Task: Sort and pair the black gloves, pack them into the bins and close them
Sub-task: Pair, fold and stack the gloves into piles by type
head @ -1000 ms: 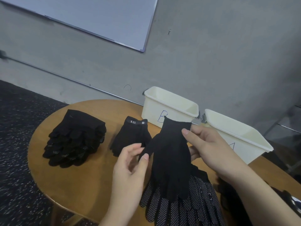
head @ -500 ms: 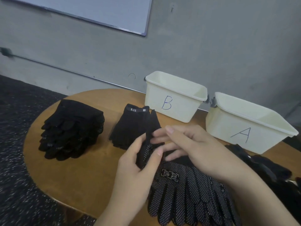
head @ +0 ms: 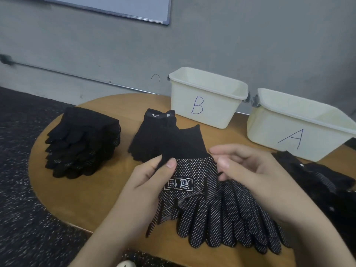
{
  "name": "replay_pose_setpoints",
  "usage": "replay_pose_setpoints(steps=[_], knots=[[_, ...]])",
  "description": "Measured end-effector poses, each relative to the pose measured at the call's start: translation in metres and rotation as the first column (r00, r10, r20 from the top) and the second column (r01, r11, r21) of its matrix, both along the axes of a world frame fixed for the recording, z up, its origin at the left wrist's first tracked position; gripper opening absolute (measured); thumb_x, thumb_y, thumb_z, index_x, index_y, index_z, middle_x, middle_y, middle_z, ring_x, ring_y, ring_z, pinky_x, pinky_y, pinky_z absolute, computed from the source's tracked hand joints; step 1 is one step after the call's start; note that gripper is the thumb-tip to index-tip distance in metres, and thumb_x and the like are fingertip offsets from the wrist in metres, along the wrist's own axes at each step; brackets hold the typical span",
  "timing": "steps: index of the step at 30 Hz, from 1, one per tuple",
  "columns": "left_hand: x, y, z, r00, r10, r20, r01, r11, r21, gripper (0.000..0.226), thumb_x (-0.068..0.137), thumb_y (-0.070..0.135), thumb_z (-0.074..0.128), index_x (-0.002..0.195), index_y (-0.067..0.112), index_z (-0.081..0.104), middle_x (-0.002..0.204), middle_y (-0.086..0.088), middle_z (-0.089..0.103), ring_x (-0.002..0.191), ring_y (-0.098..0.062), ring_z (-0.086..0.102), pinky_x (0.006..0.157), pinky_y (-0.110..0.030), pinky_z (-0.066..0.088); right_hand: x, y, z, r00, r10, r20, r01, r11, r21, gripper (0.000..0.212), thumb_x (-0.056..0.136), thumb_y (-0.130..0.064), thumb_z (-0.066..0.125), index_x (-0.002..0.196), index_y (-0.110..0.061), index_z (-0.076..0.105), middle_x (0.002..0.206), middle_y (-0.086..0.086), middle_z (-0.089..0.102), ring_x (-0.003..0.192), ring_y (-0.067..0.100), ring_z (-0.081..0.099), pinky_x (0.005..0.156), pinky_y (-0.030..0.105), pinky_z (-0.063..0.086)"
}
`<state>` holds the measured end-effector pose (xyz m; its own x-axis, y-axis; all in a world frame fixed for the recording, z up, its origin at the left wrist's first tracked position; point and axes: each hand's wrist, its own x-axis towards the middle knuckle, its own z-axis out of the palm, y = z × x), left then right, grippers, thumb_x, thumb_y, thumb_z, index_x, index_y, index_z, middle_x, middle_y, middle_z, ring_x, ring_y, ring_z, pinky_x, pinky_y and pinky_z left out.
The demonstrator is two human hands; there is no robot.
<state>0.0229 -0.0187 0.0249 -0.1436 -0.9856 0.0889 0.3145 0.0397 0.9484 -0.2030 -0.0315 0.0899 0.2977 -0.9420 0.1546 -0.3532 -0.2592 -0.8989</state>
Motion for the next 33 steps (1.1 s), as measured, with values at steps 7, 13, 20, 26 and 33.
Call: replay_pose_setpoints(steps=[7, 13, 20, 26, 33], knots=[[-0.002, 0.008, 0.02, 0.988, -0.123, 0.093, 0.13, 0.989, -0.073, 0.029, 0.102, 0.04, 0.057, 0.105, 0.018, 0.076, 0.11, -0.008, 0.077, 0.102, -0.022, 0.074, 0.081, -0.024, 0.057, 0.015, 0.023, 0.002, 0.999, 0.037, -0.018, -0.038, 0.998, -0.043, 0.035, 0.093, -0.05, 0.069, 0.087, -0.016, 0.073, 0.083, 0.011, 0.07, 0.077, 0.025, 0.066, 0.077, 0.035, 0.054], [-0.005, 0.012, 0.017, 0.981, -0.125, 0.149, 0.139, 0.986, -0.089, 0.016, 0.099, 0.026, 0.064, 0.103, 0.021, 0.079, 0.106, -0.006, 0.079, 0.099, -0.02, 0.075, 0.079, -0.026, 0.058, 0.007, 0.03, -0.014, 0.991, -0.006, 0.132, -0.009, 0.993, 0.118, 0.035, 0.099, -0.037, 0.067, 0.096, -0.003, 0.071, 0.092, 0.016, 0.076, 0.088, 0.036, 0.074, 0.079, 0.046, 0.062], [-0.02, -0.018, -0.016, 0.774, 0.165, 0.612, -0.148, 0.986, -0.079, 0.004, 0.095, 0.025, 0.073, 0.094, 0.024, 0.076, 0.085, 0.012, 0.079, 0.08, -0.002, 0.074, 0.07, -0.021, 0.056, -0.016, -0.004, -0.053, 0.96, -0.144, -0.241, 0.186, 0.969, 0.161, 0.048, 0.096, -0.041, 0.07, 0.087, 0.004, 0.055, 0.072, 0.022, 0.055, 0.05, 0.011, 0.058, 0.072, 0.034, 0.06], [-0.033, -0.035, -0.026, 0.637, 0.24, 0.733, -0.196, 0.97, -0.147, 0.006, 0.091, 0.028, 0.077, 0.092, 0.032, 0.073, 0.081, 0.013, 0.076, 0.078, 0.006, 0.069, 0.07, -0.012, 0.053, -0.021, -0.019, -0.064, 0.943, -0.214, -0.254, 0.245, 0.964, 0.1, 0.031, 0.097, -0.039, 0.069, 0.078, -0.015, 0.066, 0.067, 0.012, 0.068, 0.038, 0.007, 0.049, 0.058, 0.023, 0.05], [-0.039, -0.038, -0.026, 0.579, 0.371, 0.727, -0.287, 0.926, -0.244, 0.007, 0.094, 0.033, 0.074, 0.101, 0.031, 0.072, 0.088, 0.015, 0.074, 0.083, 0.005, 0.067, 0.069, -0.008, 0.047, -0.024, -0.031, -0.073, 0.922, -0.28, -0.269, 0.278, 0.96, -0.046, 0.03, 0.097, -0.035, 0.07, 0.081, -0.01, 0.065, 0.066, 0.006, 0.062, 0.053, 0.011, 0.045, 0.063, 0.033, 0.051]])
